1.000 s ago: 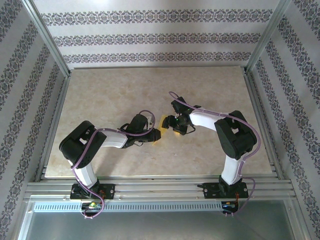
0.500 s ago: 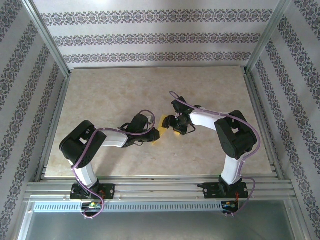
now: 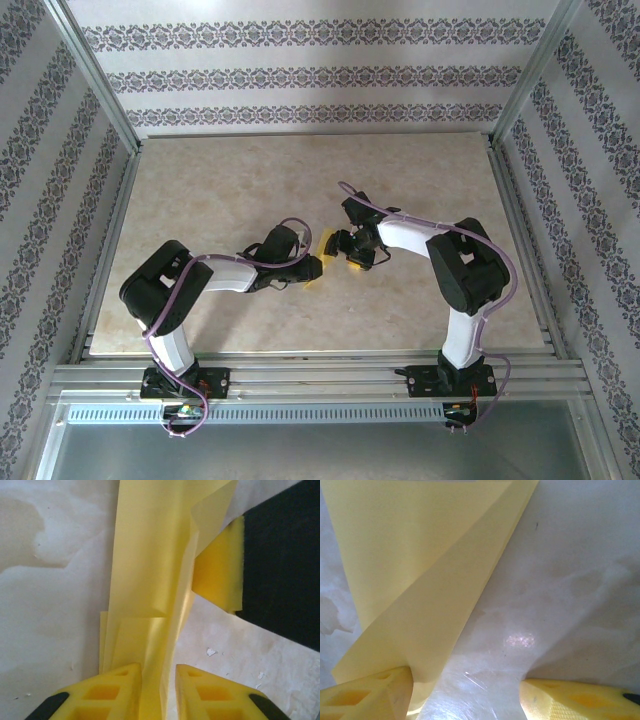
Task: Fold a paper plane with a square sheet of paper (pick it up from the middle)
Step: Fold the wing for the fifth time at the center of the table.
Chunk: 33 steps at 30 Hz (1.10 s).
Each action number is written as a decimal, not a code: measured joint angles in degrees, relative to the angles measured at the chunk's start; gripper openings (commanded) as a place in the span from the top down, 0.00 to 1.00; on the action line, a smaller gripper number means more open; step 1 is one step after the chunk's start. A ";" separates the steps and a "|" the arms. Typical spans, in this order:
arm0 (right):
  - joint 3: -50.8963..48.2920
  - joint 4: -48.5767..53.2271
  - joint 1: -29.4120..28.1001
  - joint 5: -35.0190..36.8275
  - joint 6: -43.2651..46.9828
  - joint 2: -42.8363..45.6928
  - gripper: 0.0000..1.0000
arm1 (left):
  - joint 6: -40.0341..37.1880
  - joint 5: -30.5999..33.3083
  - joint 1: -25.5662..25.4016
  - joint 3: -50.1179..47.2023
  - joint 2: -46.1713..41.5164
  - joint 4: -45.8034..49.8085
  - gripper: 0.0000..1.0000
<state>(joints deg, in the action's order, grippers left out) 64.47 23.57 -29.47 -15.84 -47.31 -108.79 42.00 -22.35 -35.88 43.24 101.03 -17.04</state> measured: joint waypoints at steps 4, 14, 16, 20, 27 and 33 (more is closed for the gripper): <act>0.44 0.33 -0.02 0.00 -0.70 -0.37 0.21 | -0.74 0.61 0.00 0.68 -0.55 1.75 0.71; 0.90 0.66 -0.02 -0.04 -0.98 -0.85 0.18 | -1.07 2.29 0.00 0.66 -2.19 2.71 0.71; 0.92 0.68 -0.02 -0.04 -0.98 -0.87 0.18 | -1.07 2.73 0.00 0.66 -2.80 2.69 0.71; 0.92 0.68 -0.02 -0.02 -0.98 -0.87 0.18 | -1.03 2.21 0.00 0.70 -2.49 2.60 0.69; 0.90 0.68 -0.04 -0.04 -0.98 -0.87 0.18 | -1.05 1.31 -0.04 1.75 0.24 2.80 0.69; 0.90 0.68 -0.04 -0.04 -0.98 -0.92 0.18 | -1.07 0.72 -0.04 2.84 1.33 3.06 0.76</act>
<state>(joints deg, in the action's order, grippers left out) 65.36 24.25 -29.52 -15.88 -48.29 -109.71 40.93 -21.63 -35.92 46.09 102.37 -13.98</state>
